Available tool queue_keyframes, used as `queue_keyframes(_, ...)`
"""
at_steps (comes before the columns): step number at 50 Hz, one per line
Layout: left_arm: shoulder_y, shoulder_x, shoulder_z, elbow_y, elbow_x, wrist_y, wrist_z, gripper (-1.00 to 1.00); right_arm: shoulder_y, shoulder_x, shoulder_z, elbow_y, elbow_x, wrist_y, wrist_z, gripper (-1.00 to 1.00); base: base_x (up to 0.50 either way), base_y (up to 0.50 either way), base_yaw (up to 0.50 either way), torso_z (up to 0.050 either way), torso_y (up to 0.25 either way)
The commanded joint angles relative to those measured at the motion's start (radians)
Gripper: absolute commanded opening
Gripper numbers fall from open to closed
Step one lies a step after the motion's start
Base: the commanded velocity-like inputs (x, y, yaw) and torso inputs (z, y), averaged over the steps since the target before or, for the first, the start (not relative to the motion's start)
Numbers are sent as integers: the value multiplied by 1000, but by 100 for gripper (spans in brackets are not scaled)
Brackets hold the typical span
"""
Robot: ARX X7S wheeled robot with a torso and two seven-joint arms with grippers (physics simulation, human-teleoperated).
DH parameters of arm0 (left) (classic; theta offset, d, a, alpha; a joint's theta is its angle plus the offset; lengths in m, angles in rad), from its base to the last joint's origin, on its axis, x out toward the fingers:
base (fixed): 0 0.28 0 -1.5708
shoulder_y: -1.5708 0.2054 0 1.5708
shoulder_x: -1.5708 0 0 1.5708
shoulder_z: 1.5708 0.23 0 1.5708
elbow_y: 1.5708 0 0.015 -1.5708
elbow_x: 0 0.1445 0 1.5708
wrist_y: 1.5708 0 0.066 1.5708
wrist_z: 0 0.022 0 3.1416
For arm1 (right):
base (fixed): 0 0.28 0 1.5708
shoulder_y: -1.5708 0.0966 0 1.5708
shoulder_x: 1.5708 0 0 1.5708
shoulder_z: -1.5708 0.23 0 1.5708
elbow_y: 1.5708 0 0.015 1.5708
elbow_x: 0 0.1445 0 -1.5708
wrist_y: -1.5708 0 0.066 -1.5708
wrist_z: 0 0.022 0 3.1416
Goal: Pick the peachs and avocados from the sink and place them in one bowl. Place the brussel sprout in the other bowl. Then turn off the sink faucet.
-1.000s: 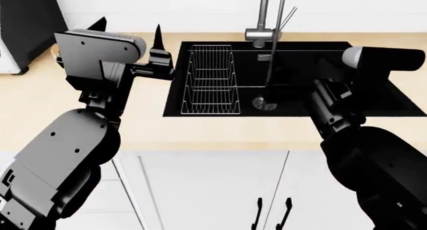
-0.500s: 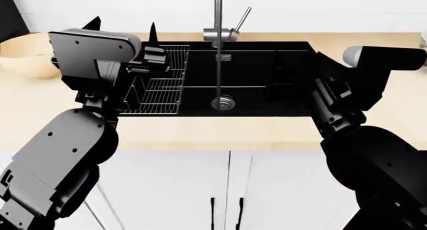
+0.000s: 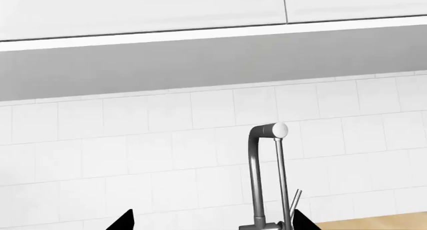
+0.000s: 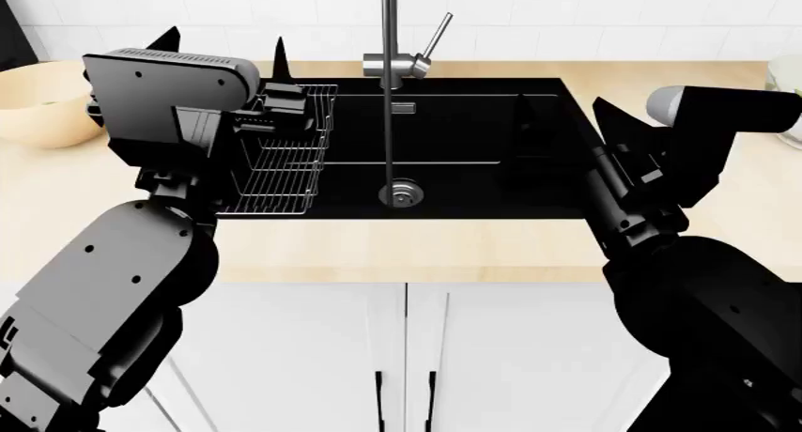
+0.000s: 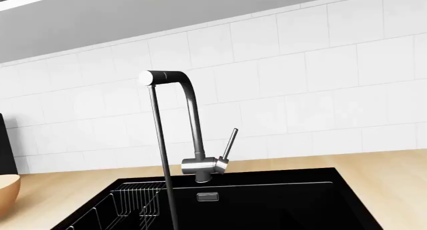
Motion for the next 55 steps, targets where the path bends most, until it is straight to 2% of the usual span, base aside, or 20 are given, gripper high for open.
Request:
queue_keyframes(1,-13,-2,-1,-8,6,-16,-13,100,17,0,-8,24,0,3,-3,100,0,0,0,0,0)
queue_keyframes(7,-88,15,28,-126,17,-84,3,100,114,-8,-61,170,-57,4,-44,100,0,0,0,0,0)
queue_keyframes(13,-216,89,42,-426,60,-2,109,100,301,-61,-159,536,-186,-82,-174,100,0,0,0,0,0)
queue_keyframes(19,-405,227,70,-933,145,186,238,100,557,-187,-224,1141,-316,-299,-352,100,0,0,0,0,0)
queue_keyframes(23,-581,359,66,-1451,193,445,343,100,781,-307,-252,1721,-405,-575,-487,100,0,0,0,0,0)
queue_keyframes(24,-610,379,61,-1533,202,481,355,100,783,-311,-240,1744,-421,-576,-484,100,0,0,0,0,0)
queue_keyframes(38,-613,402,-242,-1536,452,335,375,100,789,-376,65,1744,-783,-481,-448,100,0,0,0,0,0)
queue_keyframes(44,-617,411,-308,-1536,518,326,381,100,794,-390,108,1744,-837,-464,-432,100,49,0,0,0,0)
queue_keyframes(55,-625,413,-359,-1536,562,330,391,100,790,-400,106,1744,-855,-468,-406,100,500,0,0,0,0)
